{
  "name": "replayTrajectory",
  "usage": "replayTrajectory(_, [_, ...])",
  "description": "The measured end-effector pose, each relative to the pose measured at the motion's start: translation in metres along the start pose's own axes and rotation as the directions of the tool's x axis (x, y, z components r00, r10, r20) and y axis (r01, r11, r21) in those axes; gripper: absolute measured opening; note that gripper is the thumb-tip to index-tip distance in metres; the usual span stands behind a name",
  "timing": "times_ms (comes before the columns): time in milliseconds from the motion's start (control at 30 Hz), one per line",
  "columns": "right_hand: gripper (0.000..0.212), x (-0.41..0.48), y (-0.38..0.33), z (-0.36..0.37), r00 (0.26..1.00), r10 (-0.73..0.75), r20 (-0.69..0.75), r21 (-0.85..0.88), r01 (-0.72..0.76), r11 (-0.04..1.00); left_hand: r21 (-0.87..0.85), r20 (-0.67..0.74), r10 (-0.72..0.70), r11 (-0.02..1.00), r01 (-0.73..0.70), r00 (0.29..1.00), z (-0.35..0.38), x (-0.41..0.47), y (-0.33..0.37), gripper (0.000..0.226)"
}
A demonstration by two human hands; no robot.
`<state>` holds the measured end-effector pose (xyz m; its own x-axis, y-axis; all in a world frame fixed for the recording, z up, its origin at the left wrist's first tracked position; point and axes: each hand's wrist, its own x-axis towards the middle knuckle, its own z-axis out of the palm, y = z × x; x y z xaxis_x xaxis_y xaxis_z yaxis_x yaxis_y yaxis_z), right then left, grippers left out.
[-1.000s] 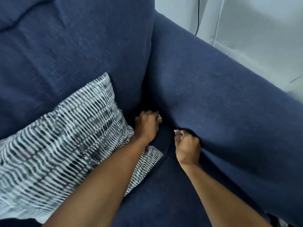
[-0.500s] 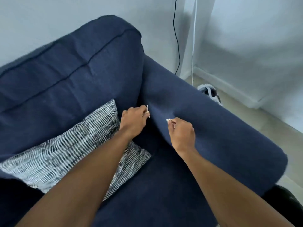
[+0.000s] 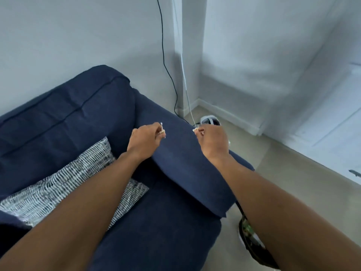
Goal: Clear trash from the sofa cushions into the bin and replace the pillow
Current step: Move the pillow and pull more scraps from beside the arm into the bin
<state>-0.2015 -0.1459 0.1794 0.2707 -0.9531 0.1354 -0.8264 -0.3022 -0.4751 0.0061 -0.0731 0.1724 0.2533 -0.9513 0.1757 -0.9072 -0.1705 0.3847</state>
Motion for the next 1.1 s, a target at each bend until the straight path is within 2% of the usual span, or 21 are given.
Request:
replayTrajectory(367, [0.022,-0.018,0.103,-0.106,0.997,0.069,-0.039,-0.041,-0.071,0.997,-0.078,0.054,0.136,0.988,-0.131,0.989,0.018,0.003,0.131,0.015])
replayTrajectory(767, [0.024,-0.075,0.247,-0.161,0.968,0.239,-0.082,0.020,-0.238,0.971,-0.189,0.207,0.277,0.952,-0.239,0.938,0.101,-0.009,0.261,0.014])
replayTrajectory(1100, [0.025,-0.135,0.349,-0.171,0.899,0.437,-0.038,0.007,-0.437,0.899,-0.259,0.299,0.401,0.908,-0.331,0.866,0.189,-0.038,0.341,0.014])
